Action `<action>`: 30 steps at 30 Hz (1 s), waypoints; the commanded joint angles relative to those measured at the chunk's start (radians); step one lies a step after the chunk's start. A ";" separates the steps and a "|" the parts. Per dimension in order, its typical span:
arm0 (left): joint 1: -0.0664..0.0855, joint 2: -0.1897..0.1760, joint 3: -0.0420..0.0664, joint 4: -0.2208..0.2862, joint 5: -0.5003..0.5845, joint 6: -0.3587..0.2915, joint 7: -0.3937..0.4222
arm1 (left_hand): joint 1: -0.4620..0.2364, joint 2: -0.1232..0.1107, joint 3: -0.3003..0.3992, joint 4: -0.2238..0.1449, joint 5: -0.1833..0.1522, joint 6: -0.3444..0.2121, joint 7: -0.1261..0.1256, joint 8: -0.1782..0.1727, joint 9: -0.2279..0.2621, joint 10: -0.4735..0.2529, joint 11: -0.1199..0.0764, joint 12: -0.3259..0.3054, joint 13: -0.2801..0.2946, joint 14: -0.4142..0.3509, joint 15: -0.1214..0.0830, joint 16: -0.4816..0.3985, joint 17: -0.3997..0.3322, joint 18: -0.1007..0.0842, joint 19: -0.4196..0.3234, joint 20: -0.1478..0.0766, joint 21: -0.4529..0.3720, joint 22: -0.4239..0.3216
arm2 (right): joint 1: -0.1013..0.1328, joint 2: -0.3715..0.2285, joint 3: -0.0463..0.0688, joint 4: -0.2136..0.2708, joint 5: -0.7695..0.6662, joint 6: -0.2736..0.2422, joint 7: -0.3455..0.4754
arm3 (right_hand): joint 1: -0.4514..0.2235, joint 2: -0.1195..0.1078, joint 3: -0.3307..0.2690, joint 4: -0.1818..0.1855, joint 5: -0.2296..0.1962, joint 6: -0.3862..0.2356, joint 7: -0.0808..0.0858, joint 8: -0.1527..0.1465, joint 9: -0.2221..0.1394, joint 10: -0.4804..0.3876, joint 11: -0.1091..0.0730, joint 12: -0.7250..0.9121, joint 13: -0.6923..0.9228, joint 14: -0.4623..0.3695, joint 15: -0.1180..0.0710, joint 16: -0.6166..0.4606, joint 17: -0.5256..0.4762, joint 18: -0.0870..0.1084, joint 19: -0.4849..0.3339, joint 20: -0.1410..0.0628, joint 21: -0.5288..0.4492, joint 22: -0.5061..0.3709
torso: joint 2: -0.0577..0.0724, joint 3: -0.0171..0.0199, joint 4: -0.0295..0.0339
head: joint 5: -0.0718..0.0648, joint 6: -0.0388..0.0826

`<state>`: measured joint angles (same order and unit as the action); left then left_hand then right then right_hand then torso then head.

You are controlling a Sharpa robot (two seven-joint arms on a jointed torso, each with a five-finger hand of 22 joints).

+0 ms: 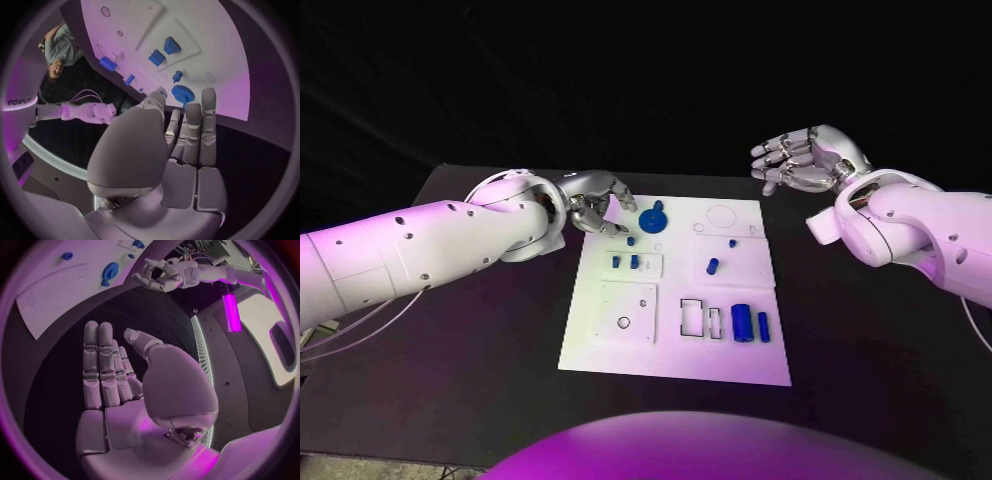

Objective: Assemble the parts on the task board

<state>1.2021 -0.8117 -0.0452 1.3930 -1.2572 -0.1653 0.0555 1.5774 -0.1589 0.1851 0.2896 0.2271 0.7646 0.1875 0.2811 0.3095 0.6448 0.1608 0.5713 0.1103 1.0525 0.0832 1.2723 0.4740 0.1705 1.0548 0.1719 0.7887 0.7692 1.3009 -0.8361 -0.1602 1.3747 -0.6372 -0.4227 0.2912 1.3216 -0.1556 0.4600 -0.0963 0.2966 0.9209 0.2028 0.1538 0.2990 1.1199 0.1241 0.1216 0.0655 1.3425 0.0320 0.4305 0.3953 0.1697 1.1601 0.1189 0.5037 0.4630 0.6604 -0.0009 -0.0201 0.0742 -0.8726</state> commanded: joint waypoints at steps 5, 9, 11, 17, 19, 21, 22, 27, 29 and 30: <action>0.001 -0.070 0.012 0.063 0.515 -0.050 0.211 | -0.057 0.008 0.120 0.000 0.001 0.053 0.013 0.044 0.000 0.133 -0.022 0.100 0.025 -0.017 -0.021 -0.053 -0.044 0.015 -0.003 -0.018 -0.028 -0.019 | -0.001 -0.030 0.001 0.044 -0.435 0.148 -0.168 | -0.021 -0.006 0.065 -0.014 0.023 0.082 -0.039 0.033 0.019 0.128 -0.045 0.005 0.021 0.062 -0.038 0.242 0.176 0.007 -0.024 -0.023 0.287 0.245 | -0.002 0.0023 0.0002 | -0.045 0.000; 0.001 -0.093 0.014 0.089 0.777 -0.022 0.273 | -0.048 0.013 0.182 -0.012 0.002 0.060 0.005 0.058 0.002 0.181 -0.037 0.142 0.040 -0.016 -0.034 -0.067 -0.048 0.015 0.001 -0.029 -0.041 -0.029 | -0.006 -0.043 0.001 0.064 -0.640 0.175 -0.241 | -0.032 -0.013 0.080 -0.014 0.010 0.093 -0.050 0.036 0.032 0.152 -0.050 -0.004 0.036 0.077 -0.046 0.300 0.222 -0.017 0.036 -0.029 0.427 0.391 | -0.003 0.0002 -0.0006 | -0.075 0.000; 0.001 -0.098 0.014 0.098 0.902 -0.006 0.291 | -0.038 0.005 0.202 -0.023 0.001 0.064 0.004 0.064 0.003 0.186 -0.039 0.146 0.042 -0.017 -0.037 -0.072 -0.048 0.015 0.004 -0.033 -0.043 -0.031 | -0.010 -0.046 0.001 0.070 -0.738 0.185 -0.277 | -0.041 -0.024 0.081 -0.012 0.001 0.097 -0.051 0.036 0.038 0.156 -0.053 -0.009 0.041 0.078 -0.046 0.318 0.236 -0.023 0.050 -0.029 0.461 0.428 | -0.004 -0.0005 0.0004 | -0.091 0.000; 0.000 -0.100 0.015 0.118 1.093 0.031 0.322 | -0.043 -0.007 0.218 -0.033 -0.004 0.074 0.000 0.076 0.007 0.198 -0.043 0.153 0.044 -0.015 -0.039 -0.076 -0.047 0.014 0.007 -0.036 -0.042 -0.031 | -0.020 -0.042 0.001 0.082 -0.920 0.196 -0.343 | -0.060 -0.050 0.089 -0.004 -0.028 0.084 -0.054 0.026 0.044 0.107 -0.044 -0.046 0.038 0.092 -0.040 0.403 0.316 -0.037 0.082 -0.024 0.527 0.500 | -0.002 -0.0032 -0.0015 | -0.102 0.000; 0.000 -0.098 0.015 0.124 1.122 0.038 0.328 | -0.048 -0.009 0.218 -0.031 -0.004 0.074 0.000 0.077 0.007 0.199 -0.043 0.153 0.044 -0.015 -0.039 -0.076 -0.047 0.014 0.007 -0.036 -0.043 -0.031 | -0.024 -0.039 0.001 0.087 -0.965 0.199 -0.359 | -0.062 -0.056 0.092 -0.002 -0.031 0.080 -0.054 0.024 0.046 0.097 -0.043 -0.052 0.039 0.094 -0.038 0.424 0.336 -0.039 0.088 -0.023 0.541 0.515 | -0.003 -0.0037 -0.0017 | -0.105 0.000; 0.000 -0.096 0.015 0.131 1.137 0.044 0.332 | -0.049 -0.010 0.218 -0.031 -0.004 0.074 0.000 0.077 0.007 0.199 -0.043 0.153 0.044 -0.015 -0.039 -0.077 -0.047 0.014 0.007 -0.036 -0.043 -0.031 | -0.030 -0.032 0.001 0.089 -1.003 0.202 -0.371 | -0.066 -0.066 0.093 0.000 -0.035 0.073 -0.054 0.020 0.047 0.081 -0.040 -0.056 0.039 0.100 -0.036 0.459 0.370 -0.045 0.103 -0.021 0.567 0.544 | -0.002 -0.0039 -0.0010 | -0.106 0.000; 0.000 -0.095 0.015 0.134 1.140 0.047 0.334 | -0.049 -0.010 0.218 -0.031 -0.004 0.074 0.000 0.077 0.007 0.199 -0.043 0.153 0.044 -0.015 -0.039 -0.077 -0.047 0.014 0.007 -0.036 -0.043 -0.031 | -0.033 -0.027 0.001 0.088 -1.018 0.203 -0.376 | -0.066 -0.069 0.094 0.001 -0.036 0.070 -0.053 0.018 0.049 0.074 -0.039 -0.055 0.038 0.104 -0.035 0.479 0.389 -0.048 0.112 -0.020 0.582 0.561 | -0.002 -0.0041 -0.0006 | -0.107 0.000; 0.000 -0.092 0.015 0.145 1.143 0.055 0.341 | -0.053 -0.012 0.219 -0.031 -0.005 0.071 0.000 0.077 0.007 0.198 -0.043 0.152 0.044 -0.014 -0.039 -0.077 -0.047 0.014 0.008 -0.036 -0.043 -0.031 | -0.050 0.000 0.001 0.076 -1.060 0.202 -0.388 | -0.067 -0.076 0.096 0.005 -0.038 0.060 -0.050 0.012 0.052 0.060 -0.036 -0.051 0.039 0.112 -0.033 0.529 0.436 -0.056 0.135 -0.017 0.623 0.605 | -0.001 -0.0020 0.0012 | -0.117 0.000; 0.000 -0.092 0.015 0.149 1.143 0.057 0.342 | -0.054 -0.012 0.219 -0.031 -0.005 0.071 0.000 0.077 0.007 0.197 -0.043 0.151 0.044 -0.014 -0.039 -0.077 -0.046 0.014 0.008 -0.036 -0.043 -0.031 | -0.060 0.017 0.001 0.065 -1.072 0.199 -0.389 | -0.066 -0.078 0.097 0.007 -0.038 0.058 -0.048 0.011 0.054 0.054 -0.034 -0.050 0.040 0.113 -0.031 0.542 0.447 -0.058 0.140 -0.016 0.631 0.615 | -0.001 -0.0018 0.0018 | -0.118 0.000; 0.000 -0.093 0.015 0.150 1.143 0.058 0.342 | -0.054 -0.012 0.219 -0.031 -0.005 0.071 0.000 0.077 0.007 0.197 -0.043 0.151 0.044 -0.014 -0.039 -0.077 -0.046 0.014 0.008 -0.036 -0.043 -0.031 | -0.064 0.024 0.001 0.060 -1.076 0.198 -0.389 | -0.066 -0.078 0.097 0.007 -0.038 0.058 -0.048 0.011 0.054 0.052 -0.034 -0.050 0.040 0.112 -0.031 0.543 0.448 -0.059 0.142 -0.016 0.635 0.619 | -0.001 -0.0015 0.0012 | -0.118 0.000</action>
<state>1.2022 -0.9059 -0.0310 1.5384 -0.1576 -0.1400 0.3642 1.5315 -0.1662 0.3976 0.2580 0.2270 0.8332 0.1876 0.3544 0.3156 0.8350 0.1197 0.7195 0.1531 1.0382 0.0483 1.1990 0.4275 0.1702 1.0614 0.1428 0.7496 0.7387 1.2413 -0.8191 -0.1598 1.4416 -1.6326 -0.2381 -0.0639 1.2531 -0.2241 0.5552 -0.0924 0.2647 0.9879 0.1551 0.1687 0.3516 1.1787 0.0910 0.0686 0.1048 1.4490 0.0033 0.9686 0.8411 0.1235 1.2956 0.1032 1.1324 1.0780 0.6592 -0.0038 -0.0191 -0.0416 -0.8726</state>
